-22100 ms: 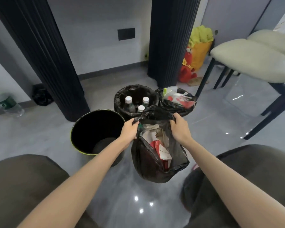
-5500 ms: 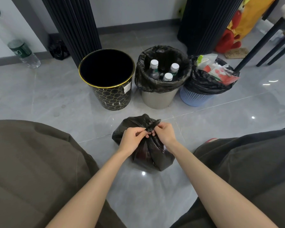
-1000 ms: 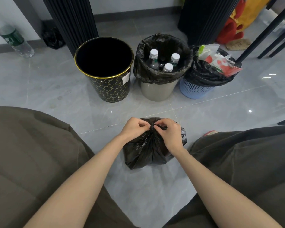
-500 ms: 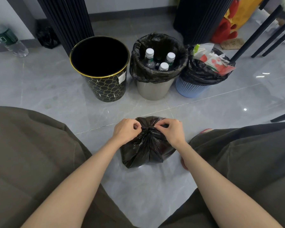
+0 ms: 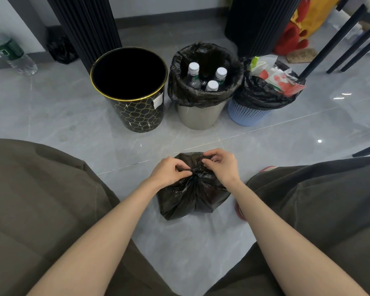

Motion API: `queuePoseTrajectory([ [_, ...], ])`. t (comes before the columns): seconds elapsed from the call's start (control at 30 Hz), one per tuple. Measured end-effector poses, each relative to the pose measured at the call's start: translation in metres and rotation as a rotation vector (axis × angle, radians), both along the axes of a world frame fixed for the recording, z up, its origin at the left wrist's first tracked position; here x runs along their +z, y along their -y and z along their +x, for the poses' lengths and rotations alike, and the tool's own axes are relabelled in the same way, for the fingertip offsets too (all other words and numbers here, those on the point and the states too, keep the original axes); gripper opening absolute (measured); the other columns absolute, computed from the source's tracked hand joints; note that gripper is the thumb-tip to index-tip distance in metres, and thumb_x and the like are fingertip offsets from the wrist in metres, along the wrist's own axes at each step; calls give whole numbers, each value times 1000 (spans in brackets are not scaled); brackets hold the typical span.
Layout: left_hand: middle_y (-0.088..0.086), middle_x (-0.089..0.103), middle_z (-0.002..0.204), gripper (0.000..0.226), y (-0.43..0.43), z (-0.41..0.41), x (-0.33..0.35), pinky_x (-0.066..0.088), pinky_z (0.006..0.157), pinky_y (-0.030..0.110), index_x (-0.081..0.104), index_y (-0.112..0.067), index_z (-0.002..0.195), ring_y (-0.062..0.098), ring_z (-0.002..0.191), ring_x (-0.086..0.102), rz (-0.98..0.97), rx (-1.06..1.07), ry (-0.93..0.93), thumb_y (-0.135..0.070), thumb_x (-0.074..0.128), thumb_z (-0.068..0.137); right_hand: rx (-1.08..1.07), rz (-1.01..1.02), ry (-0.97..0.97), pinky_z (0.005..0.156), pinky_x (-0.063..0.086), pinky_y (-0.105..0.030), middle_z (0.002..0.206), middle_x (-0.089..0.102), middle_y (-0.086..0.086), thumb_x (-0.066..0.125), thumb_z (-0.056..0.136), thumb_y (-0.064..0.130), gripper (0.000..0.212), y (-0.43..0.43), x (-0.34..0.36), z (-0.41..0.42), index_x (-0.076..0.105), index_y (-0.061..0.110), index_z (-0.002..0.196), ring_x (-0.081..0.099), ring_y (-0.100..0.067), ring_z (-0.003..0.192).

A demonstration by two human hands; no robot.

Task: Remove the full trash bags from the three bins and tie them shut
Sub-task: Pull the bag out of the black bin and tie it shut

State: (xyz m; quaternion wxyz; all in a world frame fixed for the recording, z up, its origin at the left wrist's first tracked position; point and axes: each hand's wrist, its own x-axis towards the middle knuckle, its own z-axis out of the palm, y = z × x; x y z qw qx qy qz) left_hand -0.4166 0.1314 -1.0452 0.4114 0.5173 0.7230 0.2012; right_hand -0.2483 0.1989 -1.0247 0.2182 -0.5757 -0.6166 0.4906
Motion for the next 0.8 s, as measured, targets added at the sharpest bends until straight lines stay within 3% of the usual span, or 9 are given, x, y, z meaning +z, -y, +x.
queuePoseTrajectory([
  [0.17,-10,74,92,13,-1,1,3,52,81,31,77,-26,86,8,85,65,32,80,-43,-36,73,78,-22,-13,36,75,55,-40,63,56,-1,71,79,8,25,-1,-6,1,60,30,77,65,-24,68],
  [0.27,-7,73,94,12,0,0,2,52,83,33,78,-23,85,10,89,65,55,88,-50,-31,74,78,-40,-15,47,70,54,-31,64,54,-1,67,82,3,26,2,-8,-1,55,26,76,66,-21,66],
  [0.4,-6,73,92,10,4,-3,-1,52,82,36,78,-22,84,12,88,65,65,74,-71,-28,74,78,-124,-73,-53,59,51,-13,65,56,-3,60,85,-4,27,6,-13,-2,50,19,74,63,0,50],
  [0.63,-11,74,96,12,5,-7,-2,53,85,35,77,-28,89,9,92,66,-5,74,-87,-34,71,80,-70,-52,-38,57,48,-11,63,58,2,63,84,-1,24,2,-12,2,55,20,76,64,2,52],
  [0.73,-11,72,104,19,6,-5,1,49,91,31,74,-28,99,9,99,63,-11,68,25,-33,69,82,63,-19,42,64,47,-15,72,60,3,69,81,7,17,-1,-8,5,61,21,84,61,-7,62],
  [0.8,-7,67,115,30,7,-4,5,45,96,27,69,-26,111,13,108,59,-40,114,133,-33,69,82,89,50,74,69,44,-11,83,64,6,71,80,12,17,-1,-7,7,63,22,93,59,-9,72],
])
